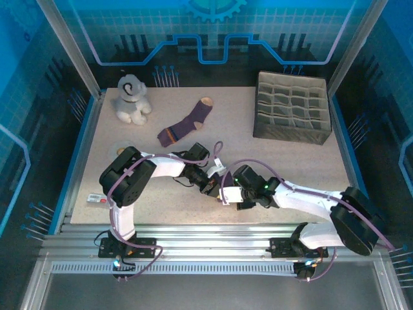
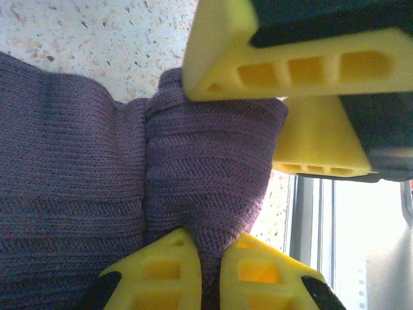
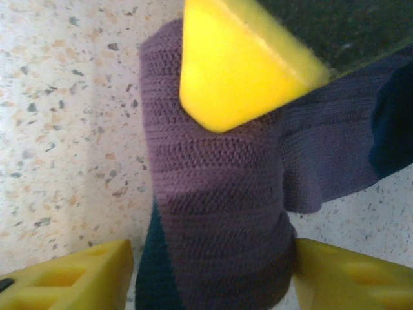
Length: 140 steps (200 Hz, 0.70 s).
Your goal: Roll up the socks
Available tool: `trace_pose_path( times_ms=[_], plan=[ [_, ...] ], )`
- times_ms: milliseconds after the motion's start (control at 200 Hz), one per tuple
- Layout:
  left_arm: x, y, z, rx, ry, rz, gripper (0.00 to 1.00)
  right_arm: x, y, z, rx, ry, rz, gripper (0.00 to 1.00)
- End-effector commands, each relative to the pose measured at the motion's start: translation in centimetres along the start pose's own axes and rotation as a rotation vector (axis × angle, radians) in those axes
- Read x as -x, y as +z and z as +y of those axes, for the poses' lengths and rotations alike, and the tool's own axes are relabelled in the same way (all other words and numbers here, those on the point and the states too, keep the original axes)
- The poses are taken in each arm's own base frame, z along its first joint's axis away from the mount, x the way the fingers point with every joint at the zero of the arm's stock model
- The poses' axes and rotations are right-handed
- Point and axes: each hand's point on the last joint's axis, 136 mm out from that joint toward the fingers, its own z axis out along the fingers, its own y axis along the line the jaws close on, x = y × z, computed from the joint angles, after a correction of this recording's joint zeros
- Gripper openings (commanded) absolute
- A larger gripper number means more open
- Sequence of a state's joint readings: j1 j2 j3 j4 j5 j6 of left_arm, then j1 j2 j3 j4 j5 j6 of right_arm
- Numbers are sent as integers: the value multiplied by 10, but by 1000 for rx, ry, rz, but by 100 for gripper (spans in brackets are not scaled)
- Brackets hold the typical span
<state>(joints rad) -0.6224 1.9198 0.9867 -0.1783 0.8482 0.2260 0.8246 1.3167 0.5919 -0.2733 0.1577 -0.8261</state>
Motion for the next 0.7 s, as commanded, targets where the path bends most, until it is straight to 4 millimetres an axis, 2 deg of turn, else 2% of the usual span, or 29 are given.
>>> trace_pose_path(
  times_ms=[0, 60, 195, 290, 405, 530, 695],
  plan=[
    [-44, 7, 16, 41, -152, 123, 0, 10, 5, -9, -37, -30, -2, 59],
    [-45, 6, 16, 41, -153, 122, 0, 11, 8, -8, -35, -31, -1, 53],
    [-42, 1, 20, 91, -131, 99, 0, 13, 12, -3, -43, -40, 7, 18],
    [-33, -8, 21, 147, -94, 50, 13, 11, 13, 2, -43, -57, 31, 1],
    [-22, -19, 17, 185, -59, 11, 23, 8, 16, 9, -20, -69, 67, 0],
    [-8, -32, 12, 193, -58, -41, 29, 6, 20, 17, 18, -66, 97, 0],
    [5, -54, 8, 207, -71, -110, 31, 3, 24, 25, 42, -64, 125, 0]
  ],
)
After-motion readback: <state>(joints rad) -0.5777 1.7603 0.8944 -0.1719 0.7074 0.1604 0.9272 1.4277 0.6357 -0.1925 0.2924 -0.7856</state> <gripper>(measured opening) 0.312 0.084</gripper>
